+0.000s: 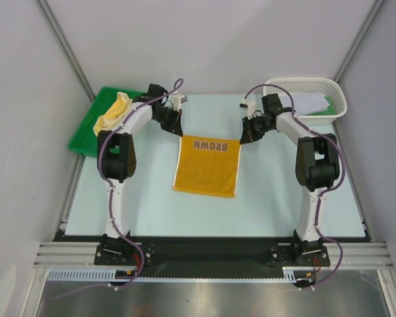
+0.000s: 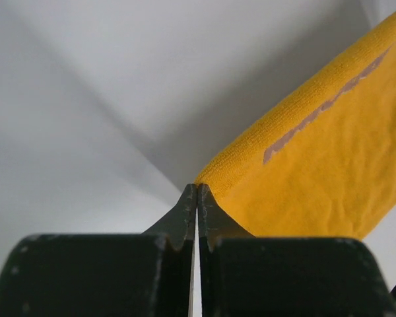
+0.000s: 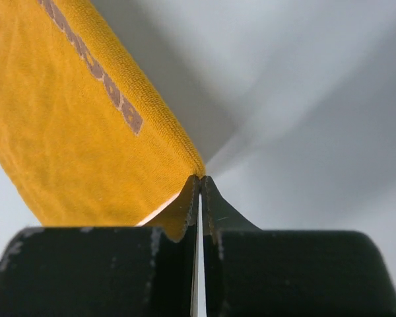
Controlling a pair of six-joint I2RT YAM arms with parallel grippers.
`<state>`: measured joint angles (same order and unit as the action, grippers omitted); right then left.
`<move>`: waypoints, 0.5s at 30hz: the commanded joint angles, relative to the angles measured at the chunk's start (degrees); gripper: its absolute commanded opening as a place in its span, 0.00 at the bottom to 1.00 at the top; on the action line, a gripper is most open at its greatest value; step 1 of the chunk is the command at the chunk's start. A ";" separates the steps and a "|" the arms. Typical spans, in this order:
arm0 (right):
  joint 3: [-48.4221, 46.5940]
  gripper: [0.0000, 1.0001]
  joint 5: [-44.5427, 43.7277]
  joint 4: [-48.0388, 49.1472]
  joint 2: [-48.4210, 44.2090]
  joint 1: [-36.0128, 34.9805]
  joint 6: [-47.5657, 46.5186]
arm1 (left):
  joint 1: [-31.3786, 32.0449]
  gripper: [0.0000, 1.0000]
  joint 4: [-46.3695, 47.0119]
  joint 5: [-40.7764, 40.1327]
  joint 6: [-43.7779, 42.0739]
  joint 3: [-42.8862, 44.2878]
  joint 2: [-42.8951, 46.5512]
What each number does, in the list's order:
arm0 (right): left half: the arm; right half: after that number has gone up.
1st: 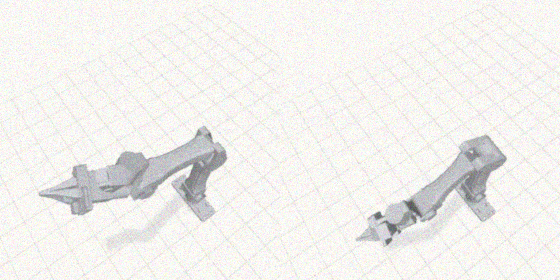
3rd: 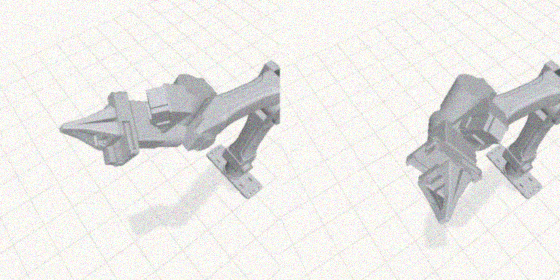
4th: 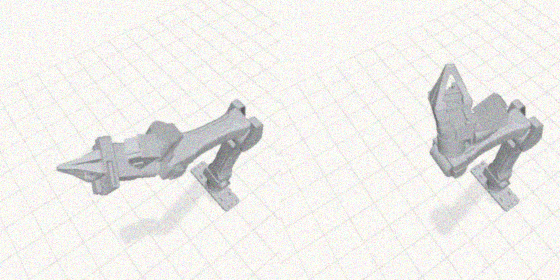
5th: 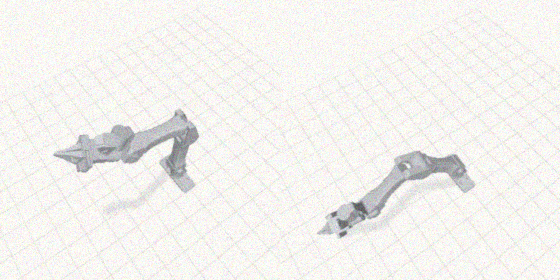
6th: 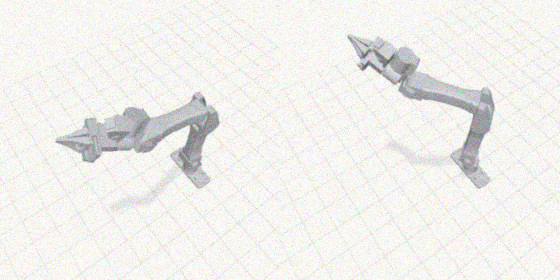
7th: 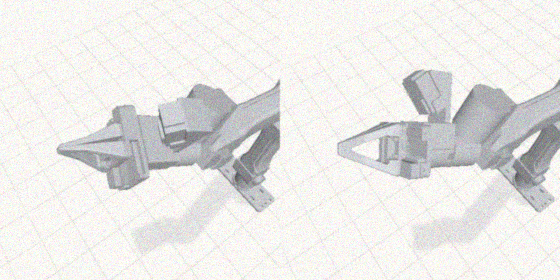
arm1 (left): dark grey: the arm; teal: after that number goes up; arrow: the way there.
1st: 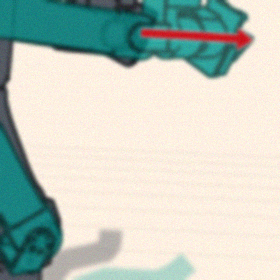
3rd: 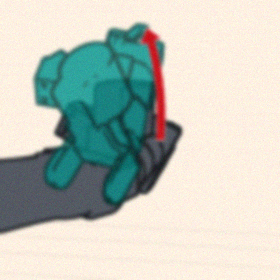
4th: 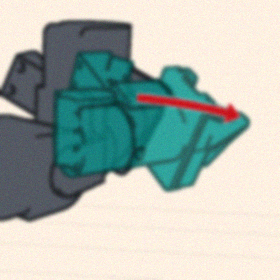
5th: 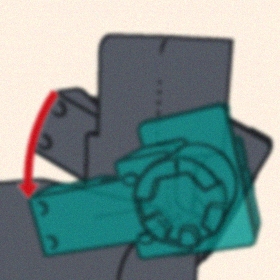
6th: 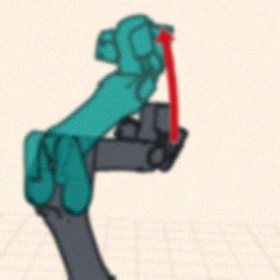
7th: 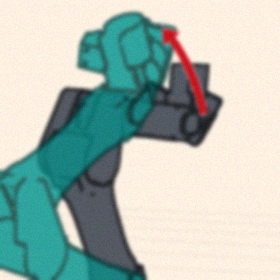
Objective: Fold and stack the towels
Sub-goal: Fold the towel
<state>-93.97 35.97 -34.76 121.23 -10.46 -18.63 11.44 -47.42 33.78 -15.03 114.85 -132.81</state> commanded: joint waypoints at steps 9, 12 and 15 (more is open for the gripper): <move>16.43 0.00 -13.71 6.36 -20.15 -6.40 4.74 | 0.86 0.00 8.39 -4.16 1.93 -19.12 21.89; 19.61 0.00 -15.92 7.77 -24.19 -8.34 7.20 | 0.95 0.00 10.15 -3.55 3.07 -25.44 25.84; 24.44 0.00 -18.38 8.66 -28.05 -11.16 8.87 | 1.04 0.00 13.49 -1.36 5.88 -32.21 30.41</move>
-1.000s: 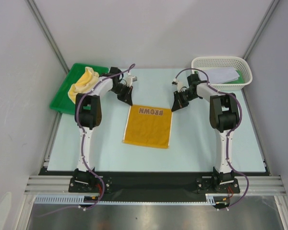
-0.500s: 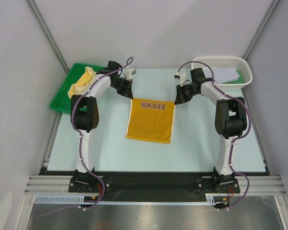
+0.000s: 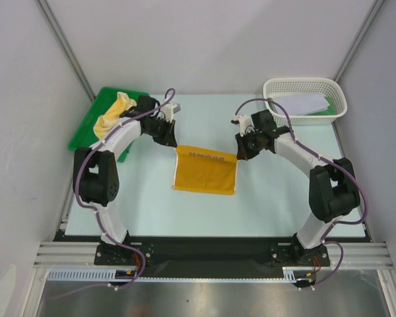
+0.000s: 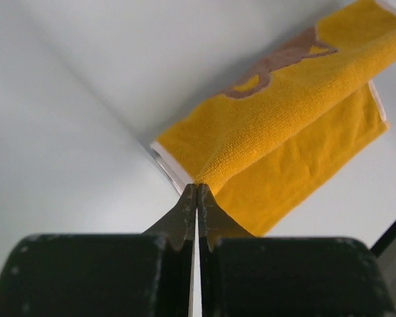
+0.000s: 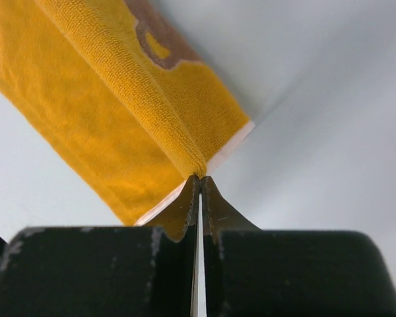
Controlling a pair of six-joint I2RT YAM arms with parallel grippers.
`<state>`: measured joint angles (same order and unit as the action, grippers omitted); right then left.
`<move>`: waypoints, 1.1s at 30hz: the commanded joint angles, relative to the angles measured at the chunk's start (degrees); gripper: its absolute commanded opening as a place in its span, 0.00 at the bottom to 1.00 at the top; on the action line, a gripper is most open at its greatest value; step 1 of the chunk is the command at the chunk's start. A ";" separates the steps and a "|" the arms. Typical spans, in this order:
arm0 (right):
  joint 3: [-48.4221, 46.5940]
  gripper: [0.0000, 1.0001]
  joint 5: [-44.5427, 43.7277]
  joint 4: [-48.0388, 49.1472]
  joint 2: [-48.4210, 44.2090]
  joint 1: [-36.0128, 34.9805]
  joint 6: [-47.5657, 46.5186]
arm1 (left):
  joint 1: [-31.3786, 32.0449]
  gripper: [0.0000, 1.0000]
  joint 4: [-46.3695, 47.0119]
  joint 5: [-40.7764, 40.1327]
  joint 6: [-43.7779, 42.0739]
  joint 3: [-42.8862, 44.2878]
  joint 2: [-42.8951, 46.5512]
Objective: Fold and stack the towels
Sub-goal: Fold the towel
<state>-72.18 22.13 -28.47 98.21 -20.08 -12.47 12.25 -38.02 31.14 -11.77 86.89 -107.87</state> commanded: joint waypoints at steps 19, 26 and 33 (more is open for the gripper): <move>17.95 0.00 -8.68 5.09 -14.28 -9.72 11.59 | 5.15 0.00 6.21 -6.53 8.78 -25.54 15.86; 18.92 0.00 -9.82 3.77 -14.01 -10.34 12.21 | 6.03 0.00 5.77 -9.77 10.36 -28.09 17.26; 20.06 0.02 -7.45 4.04 -12.79 -11.12 15.36 | 6.56 0.00 5.06 -12.59 11.42 -29.06 17.17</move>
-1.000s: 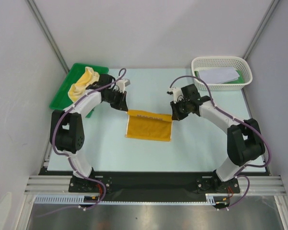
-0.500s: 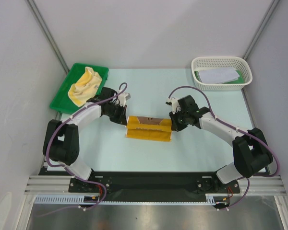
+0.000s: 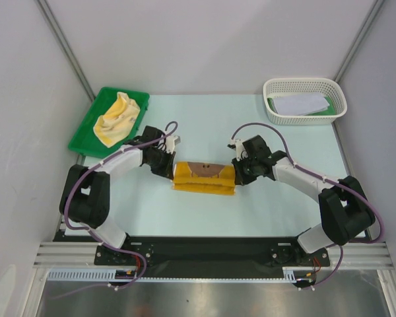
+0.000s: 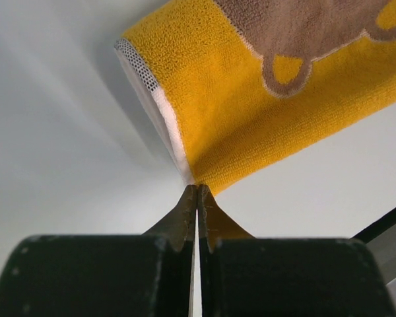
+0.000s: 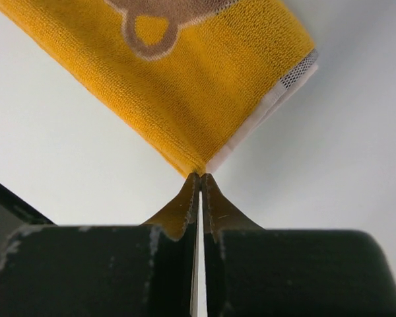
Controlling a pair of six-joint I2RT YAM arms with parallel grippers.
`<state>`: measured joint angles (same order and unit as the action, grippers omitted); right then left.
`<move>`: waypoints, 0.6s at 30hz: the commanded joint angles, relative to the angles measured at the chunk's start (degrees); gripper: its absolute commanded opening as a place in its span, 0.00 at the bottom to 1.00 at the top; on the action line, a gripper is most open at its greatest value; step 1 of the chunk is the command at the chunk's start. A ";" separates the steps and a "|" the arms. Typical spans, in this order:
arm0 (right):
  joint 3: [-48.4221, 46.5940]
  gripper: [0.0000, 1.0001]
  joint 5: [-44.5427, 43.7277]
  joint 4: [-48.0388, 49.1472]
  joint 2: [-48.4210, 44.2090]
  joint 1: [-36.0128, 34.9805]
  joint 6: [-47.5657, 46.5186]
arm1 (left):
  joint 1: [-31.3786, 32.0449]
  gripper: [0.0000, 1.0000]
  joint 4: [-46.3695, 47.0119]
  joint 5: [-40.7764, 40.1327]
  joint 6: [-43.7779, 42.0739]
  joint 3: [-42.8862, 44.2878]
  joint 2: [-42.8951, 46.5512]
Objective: Fold and stack the towels
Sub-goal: Fold the towel
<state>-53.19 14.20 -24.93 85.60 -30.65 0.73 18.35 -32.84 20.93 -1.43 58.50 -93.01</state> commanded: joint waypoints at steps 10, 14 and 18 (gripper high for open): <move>-1.38 0.37 4.87 -5.91 -3.15 -0.46 3.92 | 1.60 0.35 -3.80 -8.71 3.27 0.12 7.05; -4.28 0.39 7.69 -9.08 -4.66 0.60 5.94 | 1.60 0.41 -5.92 -9.60 4.68 4.68 9.25; -4.82 0.33 3.66 -5.93 -2.73 0.33 12.26 | 1.78 0.40 -1.19 1.43 9.41 4.09 10.13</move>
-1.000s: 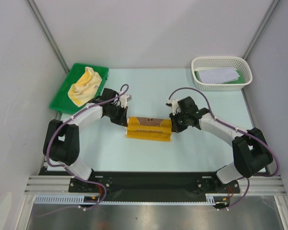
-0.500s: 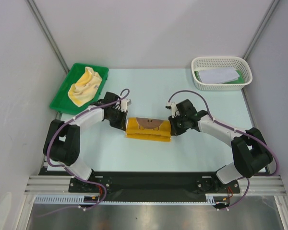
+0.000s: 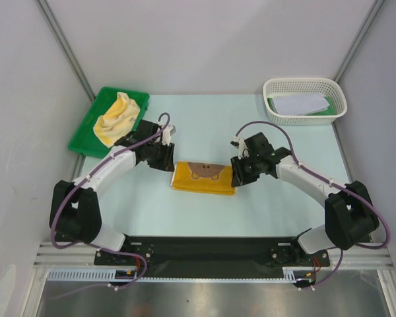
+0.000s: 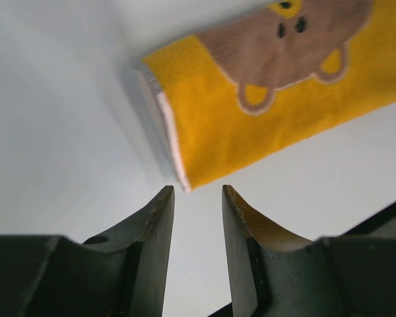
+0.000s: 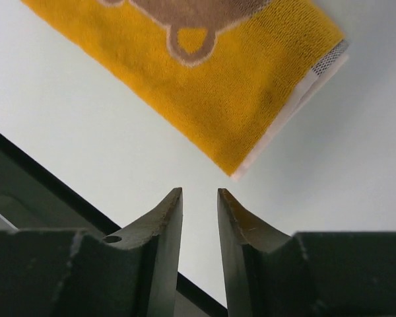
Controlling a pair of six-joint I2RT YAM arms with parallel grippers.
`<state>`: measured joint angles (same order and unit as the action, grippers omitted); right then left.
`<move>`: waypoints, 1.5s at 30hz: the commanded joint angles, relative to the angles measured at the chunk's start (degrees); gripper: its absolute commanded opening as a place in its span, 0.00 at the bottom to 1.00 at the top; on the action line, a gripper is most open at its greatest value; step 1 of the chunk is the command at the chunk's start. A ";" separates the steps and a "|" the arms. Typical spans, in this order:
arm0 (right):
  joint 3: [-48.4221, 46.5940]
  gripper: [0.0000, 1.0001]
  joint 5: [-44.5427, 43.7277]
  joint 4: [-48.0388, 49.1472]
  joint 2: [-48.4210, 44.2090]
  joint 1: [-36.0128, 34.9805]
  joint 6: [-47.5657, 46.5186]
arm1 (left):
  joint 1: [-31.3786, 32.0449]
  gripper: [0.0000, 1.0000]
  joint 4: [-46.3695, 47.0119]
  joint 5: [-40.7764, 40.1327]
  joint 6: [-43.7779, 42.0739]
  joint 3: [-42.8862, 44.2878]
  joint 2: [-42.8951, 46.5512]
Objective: Fold and stack the towels
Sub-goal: Fold the towel
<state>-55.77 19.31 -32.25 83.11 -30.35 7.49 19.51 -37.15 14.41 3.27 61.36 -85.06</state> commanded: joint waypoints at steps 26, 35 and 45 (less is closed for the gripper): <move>-1.36 0.29 -10.35 9.22 3.02 -3.58 15.45 | 0.80 0.41 10.07 0.86 20.28 3.50 -6.09; -2.42 0.26 -10.34 15.27 13.03 1.60 12.21 | 0.80 0.39 18.24 2.83 23.54 0.16 -13.98; -0.13 0.25 -11.31 20.65 14.81 3.19 8.42 | 0.71 0.39 14.30 -5.45 22.22 6.58 -21.12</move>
<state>-56.62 9.61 -14.46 99.15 -27.24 18.17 20.01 -22.79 12.47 25.28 66.24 -105.95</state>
